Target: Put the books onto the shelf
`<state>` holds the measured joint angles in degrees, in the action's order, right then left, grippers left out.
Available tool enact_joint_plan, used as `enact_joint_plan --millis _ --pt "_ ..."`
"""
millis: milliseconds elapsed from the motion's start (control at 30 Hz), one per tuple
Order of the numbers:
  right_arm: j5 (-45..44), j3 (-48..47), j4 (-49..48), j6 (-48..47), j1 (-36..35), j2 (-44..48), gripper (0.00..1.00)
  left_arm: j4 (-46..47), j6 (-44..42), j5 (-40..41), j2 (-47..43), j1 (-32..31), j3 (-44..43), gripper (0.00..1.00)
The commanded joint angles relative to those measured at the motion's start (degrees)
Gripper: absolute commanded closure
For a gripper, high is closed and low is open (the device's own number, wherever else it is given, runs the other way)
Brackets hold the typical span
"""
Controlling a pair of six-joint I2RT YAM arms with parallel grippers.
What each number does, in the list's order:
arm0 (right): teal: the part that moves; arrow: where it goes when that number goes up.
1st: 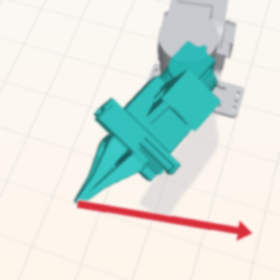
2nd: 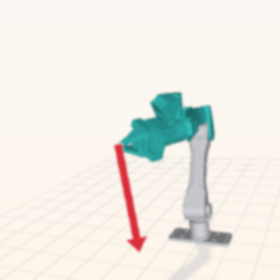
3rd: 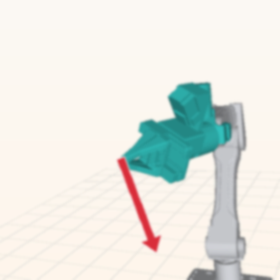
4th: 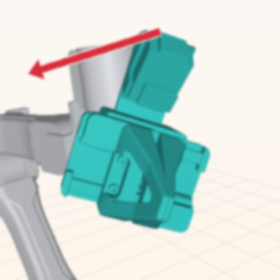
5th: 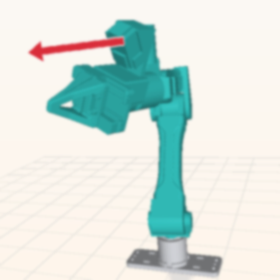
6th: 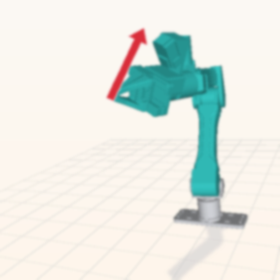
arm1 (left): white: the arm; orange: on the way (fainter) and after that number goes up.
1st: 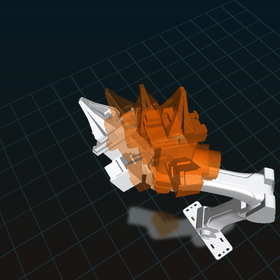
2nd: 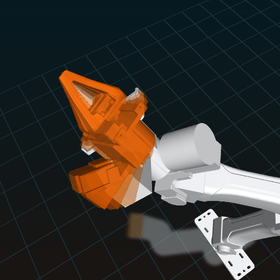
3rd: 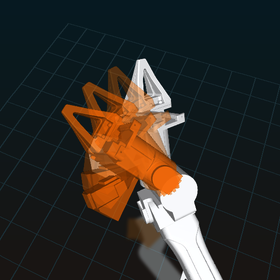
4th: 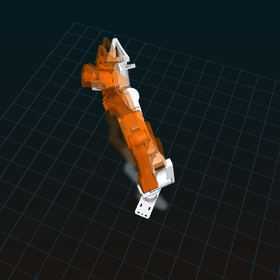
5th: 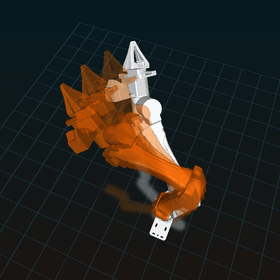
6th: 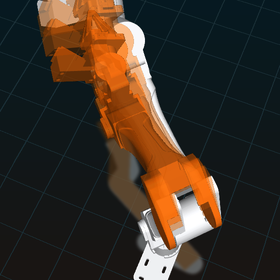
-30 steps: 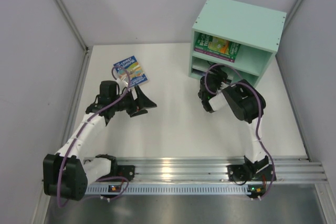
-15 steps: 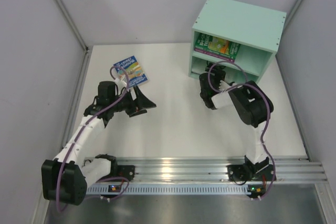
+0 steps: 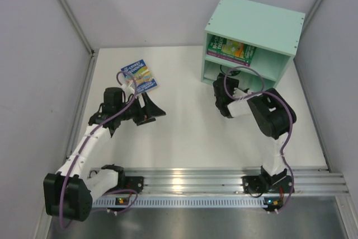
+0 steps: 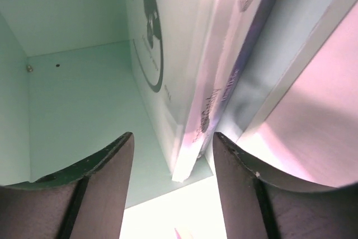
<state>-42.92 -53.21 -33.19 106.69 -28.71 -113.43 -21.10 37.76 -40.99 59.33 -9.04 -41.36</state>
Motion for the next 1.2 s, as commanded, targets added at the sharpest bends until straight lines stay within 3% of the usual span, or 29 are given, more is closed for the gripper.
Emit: enact_joint_plan --millis 0,200,333,467,867,967,1067,1167 --pt "0.90 -0.14 0.40 -0.96 -0.29 3.56 0.43 0.45 -1.11 0.30 -1.76 0.07 -0.21 0.14" --pt "7.22 -1.72 7.16 1.93 -0.03 4.79 0.36 0.10 -1.46 0.47 -1.76 0.07 -0.30 0.14" --pt "14.08 -4.88 18.67 2.56 0.58 5.32 0.32 -0.87 -2.16 1.53 -1.94 0.07 -0.56 0.14" --pt "15.14 -4.18 20.01 1.59 0.58 6.11 0.32 -1.04 -1.99 0.83 -1.94 0.07 -0.56 0.14" --pt "14.97 -6.82 32.92 -19.83 0.58 12.26 0.40 -0.78 -2.07 2.41 -1.94 0.07 -0.47 0.14" --pt "13.13 -6.64 36.26 -26.42 -0.55 15.25 0.50 -0.87 -2.16 3.11 -1.94 0.07 -0.82 0.14" --pt "13.38 -7.87 39.07 -43.25 -1.35 16.31 0.64 -0.78 -2.34 3.81 -2.11 0.07 -1.35 0.14" --pt "16.71 -10.58 40.91 -59.77 -2.49 16.31 0.95 0.27 -1.99 5.83 -3.16 0.07 -1.44 0.14"
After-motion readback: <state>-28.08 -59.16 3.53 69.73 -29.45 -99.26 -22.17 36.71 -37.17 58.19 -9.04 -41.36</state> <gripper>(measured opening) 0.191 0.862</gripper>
